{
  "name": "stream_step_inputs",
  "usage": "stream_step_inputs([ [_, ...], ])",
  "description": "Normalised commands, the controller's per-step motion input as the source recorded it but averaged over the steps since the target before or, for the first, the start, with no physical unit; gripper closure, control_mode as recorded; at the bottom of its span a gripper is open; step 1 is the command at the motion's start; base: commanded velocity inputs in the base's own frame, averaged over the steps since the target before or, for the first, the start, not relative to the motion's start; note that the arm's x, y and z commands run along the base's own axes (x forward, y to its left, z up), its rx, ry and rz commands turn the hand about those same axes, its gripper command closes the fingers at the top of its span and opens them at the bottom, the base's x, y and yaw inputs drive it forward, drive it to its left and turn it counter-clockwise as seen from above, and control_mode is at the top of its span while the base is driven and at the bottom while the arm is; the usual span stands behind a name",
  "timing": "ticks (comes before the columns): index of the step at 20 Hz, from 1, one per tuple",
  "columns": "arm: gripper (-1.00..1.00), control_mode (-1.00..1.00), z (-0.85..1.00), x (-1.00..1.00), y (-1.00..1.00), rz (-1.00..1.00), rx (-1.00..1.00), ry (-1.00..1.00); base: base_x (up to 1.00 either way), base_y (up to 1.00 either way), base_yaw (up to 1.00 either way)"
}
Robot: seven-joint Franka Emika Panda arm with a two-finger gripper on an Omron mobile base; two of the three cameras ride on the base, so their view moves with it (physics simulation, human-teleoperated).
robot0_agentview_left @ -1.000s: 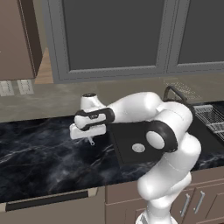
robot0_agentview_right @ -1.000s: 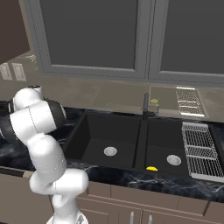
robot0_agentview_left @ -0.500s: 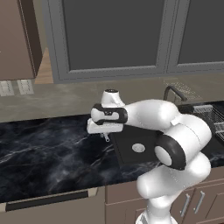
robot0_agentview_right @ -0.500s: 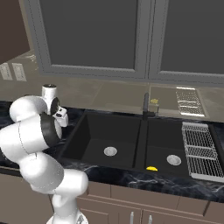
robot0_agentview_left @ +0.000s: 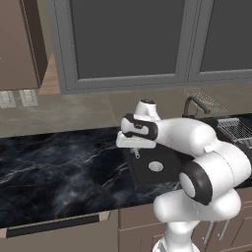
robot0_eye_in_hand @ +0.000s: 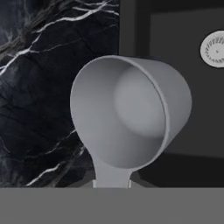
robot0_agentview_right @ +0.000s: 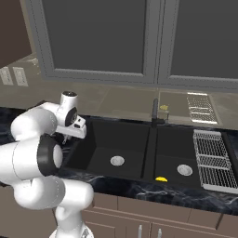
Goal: Move any existing items from the left basin to the right basin for drying. Then move the measuring cup from the counter to the left basin of the sink for washing.
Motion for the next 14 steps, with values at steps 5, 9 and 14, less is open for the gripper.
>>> stream_step_inputs([
  [5,1.0,-1.0,0.0,0.0,-0.61,-0.05,0.0,0.0,0.0,0.0,0.0],
  [9,1.0,-1.0,0.0,0.0,-0.58,-0.05,0.0,0.0,0.0,0.0,0.0],
  [14,1.0,-1.0,-0.05,0.0,-0.52,-0.05,0.0,0.0,0.0,0.0,0.0],
])
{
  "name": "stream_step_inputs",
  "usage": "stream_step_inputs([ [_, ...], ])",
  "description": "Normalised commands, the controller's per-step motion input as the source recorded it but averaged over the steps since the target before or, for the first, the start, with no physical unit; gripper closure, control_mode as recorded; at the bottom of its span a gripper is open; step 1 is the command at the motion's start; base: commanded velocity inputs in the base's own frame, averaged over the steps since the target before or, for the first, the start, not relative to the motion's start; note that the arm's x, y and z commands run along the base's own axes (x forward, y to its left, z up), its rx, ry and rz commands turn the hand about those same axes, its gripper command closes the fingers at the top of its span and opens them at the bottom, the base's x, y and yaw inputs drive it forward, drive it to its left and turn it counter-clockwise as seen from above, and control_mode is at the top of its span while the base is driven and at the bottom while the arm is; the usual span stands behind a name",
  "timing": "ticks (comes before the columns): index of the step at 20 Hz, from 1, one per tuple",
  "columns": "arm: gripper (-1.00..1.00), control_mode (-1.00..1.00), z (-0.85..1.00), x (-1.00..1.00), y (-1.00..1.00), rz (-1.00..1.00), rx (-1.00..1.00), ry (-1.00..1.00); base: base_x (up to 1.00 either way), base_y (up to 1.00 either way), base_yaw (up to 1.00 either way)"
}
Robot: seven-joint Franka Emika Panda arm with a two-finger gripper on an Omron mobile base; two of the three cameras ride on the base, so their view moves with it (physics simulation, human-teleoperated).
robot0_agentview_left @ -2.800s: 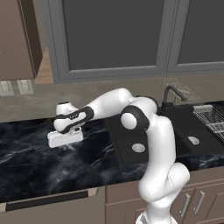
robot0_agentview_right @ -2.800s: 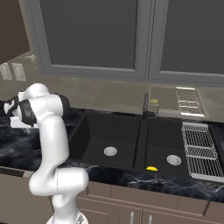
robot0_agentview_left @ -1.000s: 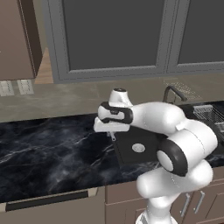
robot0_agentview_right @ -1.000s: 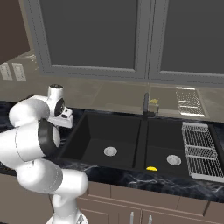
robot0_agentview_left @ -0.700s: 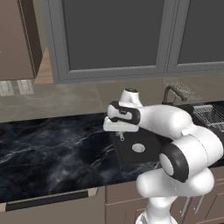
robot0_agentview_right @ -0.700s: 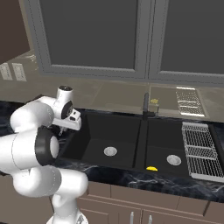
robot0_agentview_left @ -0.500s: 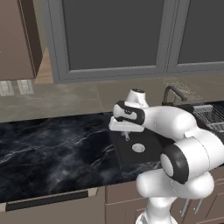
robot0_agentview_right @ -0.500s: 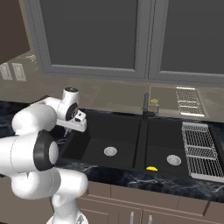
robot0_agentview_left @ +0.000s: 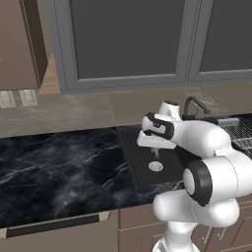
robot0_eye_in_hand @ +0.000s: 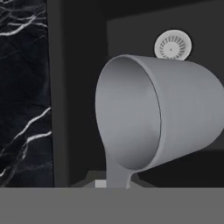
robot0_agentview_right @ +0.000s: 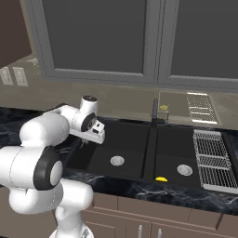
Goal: Move any existing items from the left basin to the right basin for drying. Then move the measuring cup from the counter to the left basin of the sink for washing.
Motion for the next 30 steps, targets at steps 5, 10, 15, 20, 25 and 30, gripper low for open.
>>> stream_step_inputs([
  [5,1.0,-1.0,-0.2,0.01,-0.45,-0.04,0.0,0.01,0.0,0.0,0.0],
  [10,1.0,-1.0,-0.36,0.07,-0.38,-0.04,0.0,0.05,0.0,0.0,0.0],
  [15,1.0,-1.0,-0.4,0.13,-0.32,-0.03,0.0,0.06,0.0,0.0,0.0],
  [20,1.0,-1.0,-0.35,0.23,-0.19,-0.04,0.0,0.05,0.0,0.0,0.0],
  [25,1.0,-1.0,-0.35,0.25,-0.12,-0.05,-0.02,0.04,0.0,0.0,0.0],
  [30,1.0,-1.0,-0.34,0.21,-0.06,-0.05,-0.02,0.03,0.0,0.0,0.0],
])
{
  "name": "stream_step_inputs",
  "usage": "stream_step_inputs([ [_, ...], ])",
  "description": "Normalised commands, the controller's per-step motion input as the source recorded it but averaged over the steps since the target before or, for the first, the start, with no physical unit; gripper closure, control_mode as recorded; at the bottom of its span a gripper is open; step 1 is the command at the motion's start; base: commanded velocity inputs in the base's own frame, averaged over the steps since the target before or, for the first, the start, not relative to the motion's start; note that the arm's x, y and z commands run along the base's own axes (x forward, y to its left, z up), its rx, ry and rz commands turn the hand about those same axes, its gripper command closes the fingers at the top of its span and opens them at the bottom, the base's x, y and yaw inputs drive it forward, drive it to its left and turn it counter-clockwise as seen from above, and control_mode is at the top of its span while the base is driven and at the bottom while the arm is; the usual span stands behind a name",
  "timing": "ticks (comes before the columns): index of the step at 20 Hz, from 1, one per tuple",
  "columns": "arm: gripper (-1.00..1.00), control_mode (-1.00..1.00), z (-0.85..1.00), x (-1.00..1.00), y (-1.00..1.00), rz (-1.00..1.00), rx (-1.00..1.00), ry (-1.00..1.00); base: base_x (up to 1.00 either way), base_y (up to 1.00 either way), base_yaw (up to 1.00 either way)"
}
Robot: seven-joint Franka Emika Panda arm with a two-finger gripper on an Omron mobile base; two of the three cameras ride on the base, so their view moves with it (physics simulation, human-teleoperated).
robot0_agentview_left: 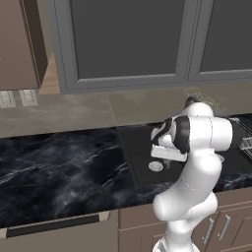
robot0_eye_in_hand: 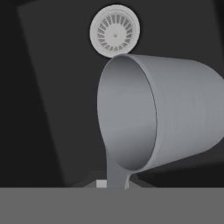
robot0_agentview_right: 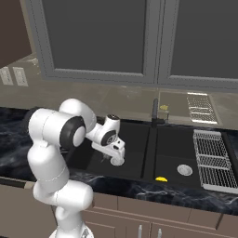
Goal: Move any existing items from the left basin to the right basin for drying. Then move the measuring cup from the counter to the left basin of the sink for washing.
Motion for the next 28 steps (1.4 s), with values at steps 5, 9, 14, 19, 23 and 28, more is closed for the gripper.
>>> stream_step_inputs([
  [5,1.0,-1.0,-0.33,0.05,-0.08,-0.03,0.0,0.0,0.0,0.0,0.0],
  [9,1.0,-1.0,-0.29,0.01,-0.06,-0.02,0.0,0.0,0.0,0.0,0.0],
  [14,1.0,-1.0,-0.23,0.07,-0.03,-0.02,0.0,0.0,0.0,0.0,0.0],
  [19,1.0,-1.0,-0.15,0.07,0.0,0.0,0.0,0.0,0.0,0.0,0.0],
  [23,1.0,-1.0,-0.16,0.04,0.0,0.0,0.0,0.0,0.0,0.0,0.0],
  [28,1.0,-1.0,-0.16,0.01,0.0,0.0,0.0,0.0,0.0,0.0,0.0],
])
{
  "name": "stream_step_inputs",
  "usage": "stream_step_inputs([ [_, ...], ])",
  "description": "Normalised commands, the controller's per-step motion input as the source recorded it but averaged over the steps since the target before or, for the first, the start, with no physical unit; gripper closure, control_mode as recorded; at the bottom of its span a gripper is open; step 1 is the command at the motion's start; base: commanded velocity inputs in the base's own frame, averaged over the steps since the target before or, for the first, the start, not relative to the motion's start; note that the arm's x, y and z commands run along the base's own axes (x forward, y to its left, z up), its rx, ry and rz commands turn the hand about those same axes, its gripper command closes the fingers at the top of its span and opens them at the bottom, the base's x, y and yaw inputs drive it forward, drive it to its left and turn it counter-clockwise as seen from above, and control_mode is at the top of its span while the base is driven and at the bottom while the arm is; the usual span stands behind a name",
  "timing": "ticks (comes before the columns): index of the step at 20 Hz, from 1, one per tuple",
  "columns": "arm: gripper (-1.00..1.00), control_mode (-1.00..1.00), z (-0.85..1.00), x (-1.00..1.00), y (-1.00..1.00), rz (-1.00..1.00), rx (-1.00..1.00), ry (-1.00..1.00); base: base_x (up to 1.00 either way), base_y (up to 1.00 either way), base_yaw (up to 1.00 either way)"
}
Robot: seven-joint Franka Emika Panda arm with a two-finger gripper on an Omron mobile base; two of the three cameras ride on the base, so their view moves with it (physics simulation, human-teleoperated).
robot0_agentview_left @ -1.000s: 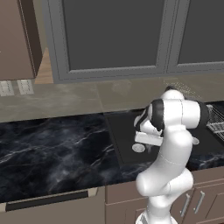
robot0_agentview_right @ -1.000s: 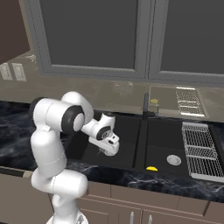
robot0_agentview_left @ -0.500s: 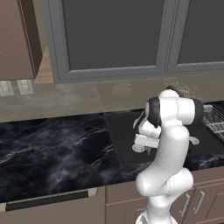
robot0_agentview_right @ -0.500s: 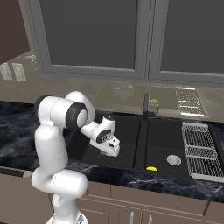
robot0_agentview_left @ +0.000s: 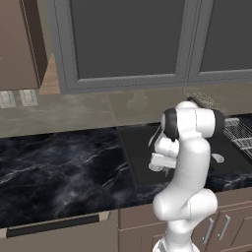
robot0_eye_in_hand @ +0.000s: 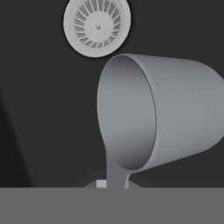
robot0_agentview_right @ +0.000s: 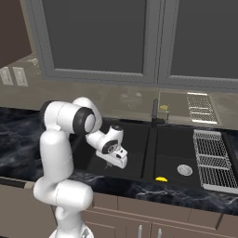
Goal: Move any existing items from the left basin to the right basin for drying. Then move the measuring cup from the counter to the left basin of the sink for washing.
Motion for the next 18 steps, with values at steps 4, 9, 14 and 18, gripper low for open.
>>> stream_step_inputs([
  [4,1.0,-1.0,-0.15,0.02,0.0,0.0,0.0,0.0,0.0,0.0,0.0],
  [9,1.0,-1.0,-0.13,0.04,0.0,0.0,0.0,0.0,0.0,0.0,0.0],
  [14,1.0,-1.0,-0.13,0.06,0.0,0.0,0.0,0.0,0.0,0.0,0.0],
  [18,1.0,-1.0,-0.16,0.06,0.0,0.0,0.0,0.0,0.0,0.0,0.0],
])
